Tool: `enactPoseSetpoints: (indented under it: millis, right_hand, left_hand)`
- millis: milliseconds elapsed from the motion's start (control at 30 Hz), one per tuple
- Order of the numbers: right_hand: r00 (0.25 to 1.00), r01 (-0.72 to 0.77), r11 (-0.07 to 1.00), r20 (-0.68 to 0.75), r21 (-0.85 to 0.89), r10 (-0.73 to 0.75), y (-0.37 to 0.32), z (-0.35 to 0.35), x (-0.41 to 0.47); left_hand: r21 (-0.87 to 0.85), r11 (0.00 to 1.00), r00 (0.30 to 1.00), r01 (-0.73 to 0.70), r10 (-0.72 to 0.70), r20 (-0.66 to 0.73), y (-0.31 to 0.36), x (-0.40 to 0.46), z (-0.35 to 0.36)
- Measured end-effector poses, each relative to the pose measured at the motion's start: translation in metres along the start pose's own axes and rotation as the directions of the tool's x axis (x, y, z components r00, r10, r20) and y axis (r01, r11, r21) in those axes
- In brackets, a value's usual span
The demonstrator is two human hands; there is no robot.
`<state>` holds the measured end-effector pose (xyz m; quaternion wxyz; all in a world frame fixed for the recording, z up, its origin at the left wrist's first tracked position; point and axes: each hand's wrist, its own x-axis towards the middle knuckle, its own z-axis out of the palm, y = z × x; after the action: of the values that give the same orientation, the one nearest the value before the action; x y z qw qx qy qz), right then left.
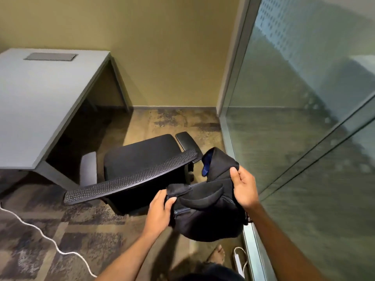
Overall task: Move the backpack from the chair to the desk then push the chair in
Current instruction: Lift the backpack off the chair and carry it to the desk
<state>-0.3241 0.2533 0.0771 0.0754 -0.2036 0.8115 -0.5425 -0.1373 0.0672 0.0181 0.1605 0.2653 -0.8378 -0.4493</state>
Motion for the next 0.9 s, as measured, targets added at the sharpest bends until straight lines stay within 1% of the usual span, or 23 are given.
enactPoseSetpoints:
  millis: [100,200,300,367,467,633,700,767,833,900]
  right_hand:
    - [1.000,0.004,0.998,-0.021,0.065,-0.003,0.012,-0.028,0.028]
    - [0.998,0.011,0.998,-0.055,0.059,-0.008,0.027,-0.054,0.053]
    - [0.992,-0.044,0.997,-0.112,0.069,0.051,0.042,-0.078,0.076]
    - [0.987,-0.068,0.997,-0.143,0.042,0.074,0.050,-0.096,0.094]
    - [0.991,-0.036,0.999,-0.126,0.014,0.038,0.055,-0.123,0.123]
    - [0.974,0.050,0.999,-0.224,0.017,-0.045,0.047,-0.149,0.180]
    - [0.960,0.046,0.999,-0.275,0.000,-0.044,0.042,-0.155,0.206]
    - [0.951,0.061,0.997,-0.306,0.039,-0.046,0.044,-0.161,0.232]
    - [0.942,0.061,0.996,-0.332,0.057,-0.039,0.045,-0.167,0.260]
    - [0.935,0.054,0.998,-0.352,0.038,-0.037,0.045,-0.167,0.289]
  left_hand:
    - [-0.007,1.000,1.000,-0.014,0.014,-0.004,0.024,0.016,0.030]
    - [0.003,1.000,1.000,-0.012,0.012,-0.006,0.045,0.037,0.059]
    - [-0.008,1.000,1.000,0.002,-0.002,0.000,0.066,0.059,0.087]
    - [-0.024,1.000,1.000,0.007,-0.007,0.000,0.082,0.075,0.104]
    - [-0.034,0.999,0.999,-0.024,0.023,-0.022,0.109,0.099,0.125]
    - [-0.080,0.994,0.995,-0.074,0.068,-0.074,0.156,0.156,0.142]
    - [-0.072,0.992,0.992,-0.107,0.102,-0.072,0.178,0.186,0.144]
    - [-0.077,0.987,0.988,-0.139,0.134,-0.073,0.195,0.217,0.148]
    - [-0.108,0.983,0.986,-0.151,0.143,-0.083,0.206,0.250,0.152]
    - [-0.142,0.979,0.988,-0.147,0.138,-0.073,0.213,0.286,0.154]
